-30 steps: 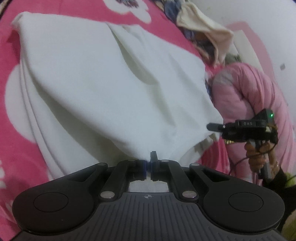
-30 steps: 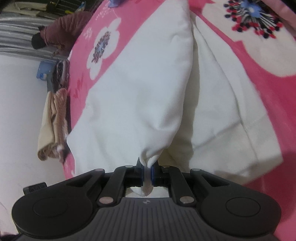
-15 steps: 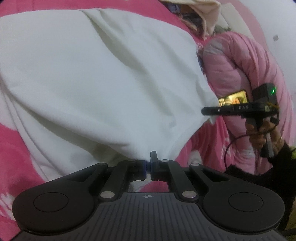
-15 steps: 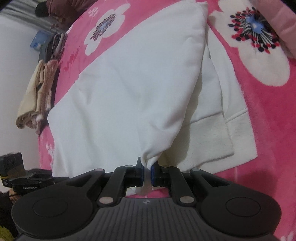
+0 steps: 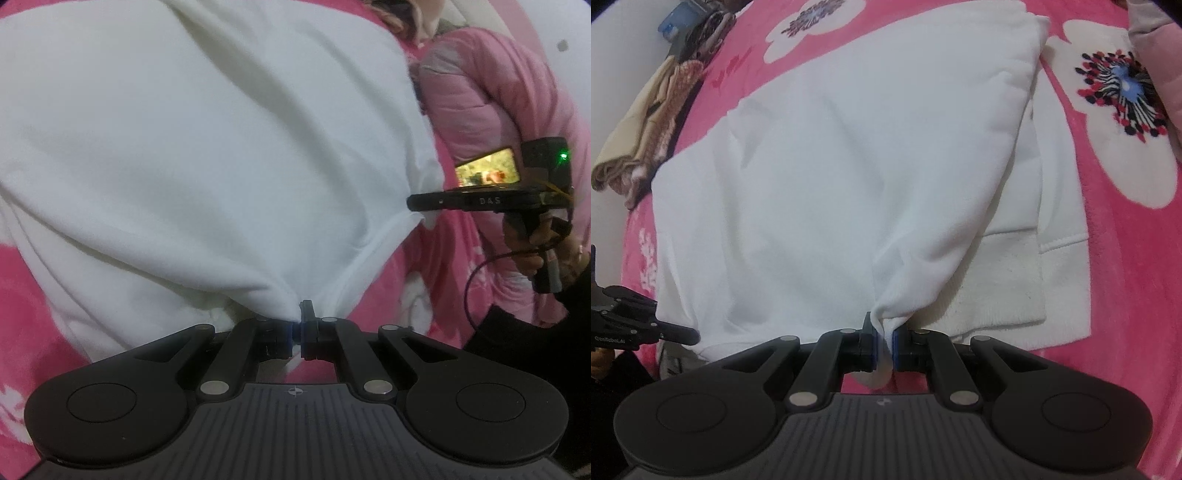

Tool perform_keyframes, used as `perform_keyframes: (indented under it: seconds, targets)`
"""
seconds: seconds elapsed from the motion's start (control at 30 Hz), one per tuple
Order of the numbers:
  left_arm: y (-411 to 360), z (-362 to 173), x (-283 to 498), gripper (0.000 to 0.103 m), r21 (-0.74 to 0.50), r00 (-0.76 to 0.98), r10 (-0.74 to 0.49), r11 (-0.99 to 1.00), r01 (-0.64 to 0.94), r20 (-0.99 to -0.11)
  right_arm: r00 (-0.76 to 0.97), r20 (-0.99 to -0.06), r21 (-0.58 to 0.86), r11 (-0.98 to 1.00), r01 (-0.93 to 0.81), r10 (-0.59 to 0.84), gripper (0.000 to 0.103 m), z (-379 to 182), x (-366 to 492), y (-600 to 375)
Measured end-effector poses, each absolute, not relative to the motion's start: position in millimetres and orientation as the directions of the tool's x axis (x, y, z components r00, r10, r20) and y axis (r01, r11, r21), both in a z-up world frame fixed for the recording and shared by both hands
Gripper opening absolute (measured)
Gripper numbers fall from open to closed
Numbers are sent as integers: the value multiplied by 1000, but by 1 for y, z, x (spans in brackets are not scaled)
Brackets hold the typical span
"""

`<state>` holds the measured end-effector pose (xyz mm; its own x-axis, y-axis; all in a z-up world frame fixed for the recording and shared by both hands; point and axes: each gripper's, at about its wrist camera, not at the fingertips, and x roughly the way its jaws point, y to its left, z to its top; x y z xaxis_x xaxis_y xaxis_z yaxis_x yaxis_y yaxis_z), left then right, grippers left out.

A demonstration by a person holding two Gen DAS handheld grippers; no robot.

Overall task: Fold clothes
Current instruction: 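Lower the folded collar onto the hem with both tools closed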

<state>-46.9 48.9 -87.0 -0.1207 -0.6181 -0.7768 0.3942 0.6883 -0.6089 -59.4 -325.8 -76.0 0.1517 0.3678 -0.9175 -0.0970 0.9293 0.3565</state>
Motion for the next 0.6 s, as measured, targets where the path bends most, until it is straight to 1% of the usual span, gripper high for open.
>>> perform_keyframes:
  seconds: [0.3, 0.4, 0.53, 0.6]
  targets:
    - [52, -86, -47, 2, -600, -118, -612, 689, 407, -782, 179, -920, 337, 937, -90, 348, 10, -83, -66, -322]
    - [48, -87, -48, 6, -579, -106, -595, 703, 414, -797, 191, -920, 333, 940, -80, 342, 10, -85, -69, -322]
    - [46, -85, -50, 6, -570, -92, -593, 704, 423, -800, 211, -916, 338, 939, -57, 343, 12, -87, -74, -324]
    - [47, -83, -50, 7, -569, -88, -595, 702, 428, -799, 224, -911, 345, 937, -46, 347, 14, -87, -77, -326]
